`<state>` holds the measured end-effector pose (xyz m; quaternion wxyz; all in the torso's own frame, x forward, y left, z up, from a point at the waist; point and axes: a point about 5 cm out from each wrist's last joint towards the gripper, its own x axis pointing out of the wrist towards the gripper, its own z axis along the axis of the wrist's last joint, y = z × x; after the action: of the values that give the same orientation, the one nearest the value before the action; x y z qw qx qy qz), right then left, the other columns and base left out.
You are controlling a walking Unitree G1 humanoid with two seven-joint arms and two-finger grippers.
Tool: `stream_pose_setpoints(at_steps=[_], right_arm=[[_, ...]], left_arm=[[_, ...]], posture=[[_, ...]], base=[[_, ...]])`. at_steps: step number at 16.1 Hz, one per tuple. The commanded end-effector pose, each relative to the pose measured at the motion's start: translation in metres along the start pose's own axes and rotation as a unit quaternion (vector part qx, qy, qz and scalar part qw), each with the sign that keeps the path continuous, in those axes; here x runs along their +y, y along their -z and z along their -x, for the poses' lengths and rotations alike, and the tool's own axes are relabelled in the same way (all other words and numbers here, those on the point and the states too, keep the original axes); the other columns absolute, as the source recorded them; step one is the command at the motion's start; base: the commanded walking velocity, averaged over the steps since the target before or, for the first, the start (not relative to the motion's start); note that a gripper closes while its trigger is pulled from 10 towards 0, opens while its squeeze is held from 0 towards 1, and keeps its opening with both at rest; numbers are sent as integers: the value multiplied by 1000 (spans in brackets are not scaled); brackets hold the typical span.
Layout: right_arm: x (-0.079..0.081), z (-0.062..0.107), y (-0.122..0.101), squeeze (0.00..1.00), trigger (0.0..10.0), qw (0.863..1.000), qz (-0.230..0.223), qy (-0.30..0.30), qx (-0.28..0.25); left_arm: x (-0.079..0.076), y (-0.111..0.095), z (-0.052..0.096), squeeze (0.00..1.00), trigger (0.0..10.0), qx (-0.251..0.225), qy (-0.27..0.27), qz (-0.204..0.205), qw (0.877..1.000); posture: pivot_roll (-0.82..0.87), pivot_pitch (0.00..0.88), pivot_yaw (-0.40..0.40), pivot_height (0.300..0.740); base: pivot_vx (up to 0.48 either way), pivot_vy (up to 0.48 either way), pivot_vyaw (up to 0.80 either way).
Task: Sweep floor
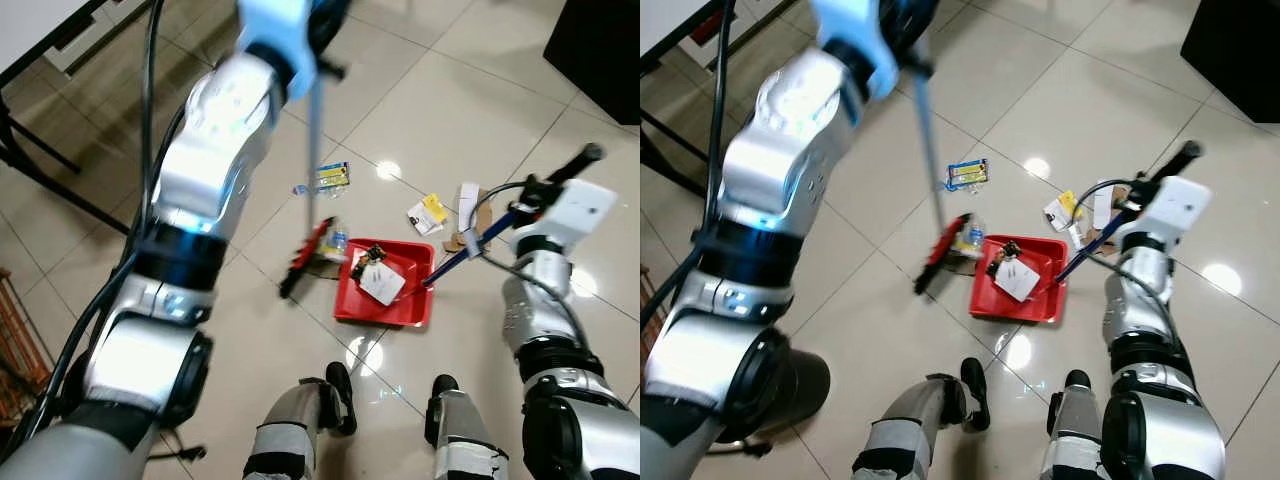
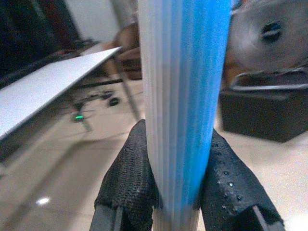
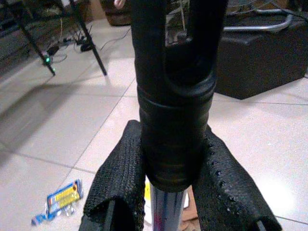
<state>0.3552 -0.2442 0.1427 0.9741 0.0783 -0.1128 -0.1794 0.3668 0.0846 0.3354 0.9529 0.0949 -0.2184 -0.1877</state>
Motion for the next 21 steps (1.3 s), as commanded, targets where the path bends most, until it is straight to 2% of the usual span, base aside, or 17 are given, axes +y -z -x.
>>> stream_pose_setpoints(at_steps=[1,4,8,12,13,14,16,19,21], right_arm=[[-1,-2,-10,0,10000,1000,-12,2,-24],[-1,-5,-17,0,10000,999,-21,5,-34],[4,-11,-25,0,10000,999,-37,3,-39],[10,-17,-31,0,10000,999,-35,-3,-33],[13,-18,-33,0,10000,999,-40,-8,-35],[20,-19,-38,0,10000,998,-41,-23,-39],[26,-19,-40,0,10000,998,-34,-35,-32],[28,-17,-38,0,10000,998,-29,-51,-23],[30,-16,-38,0,10000,998,-28,-57,-17]], left_arm=[[19,-6,8,0,10000,-26,-39,-47,998],[31,7,18,0,10000,-9,-67,-43,997],[37,15,20,0,10000,-5,-83,-30,996],[39,44,28,0,10000,30,-97,-26,995],[39,53,32,0,10000,43,-103,-25,993],[43,76,46,0,10000,69,-133,-12,989],[44,101,63,0,10000,99,-163,10,982],[37,122,78,0,10000,119,-187,34,974],[34,128,82,0,10000,124,-196,47,972]], posture=[[-14,206,189,740],[-24,169,162,740],[-28,135,145,740],[-48,113,131,740],[-54,106,126,740],[-66,97,119,740],[-81,91,110,740],[-101,86,71,740],[-104,87,63,740]], base=[[0,0,0],[0,0,0],[0,0,0],[0,0,0],[0,0,0],[0,0,0],[0,0,0],[0,0,0],[0,0,0]])
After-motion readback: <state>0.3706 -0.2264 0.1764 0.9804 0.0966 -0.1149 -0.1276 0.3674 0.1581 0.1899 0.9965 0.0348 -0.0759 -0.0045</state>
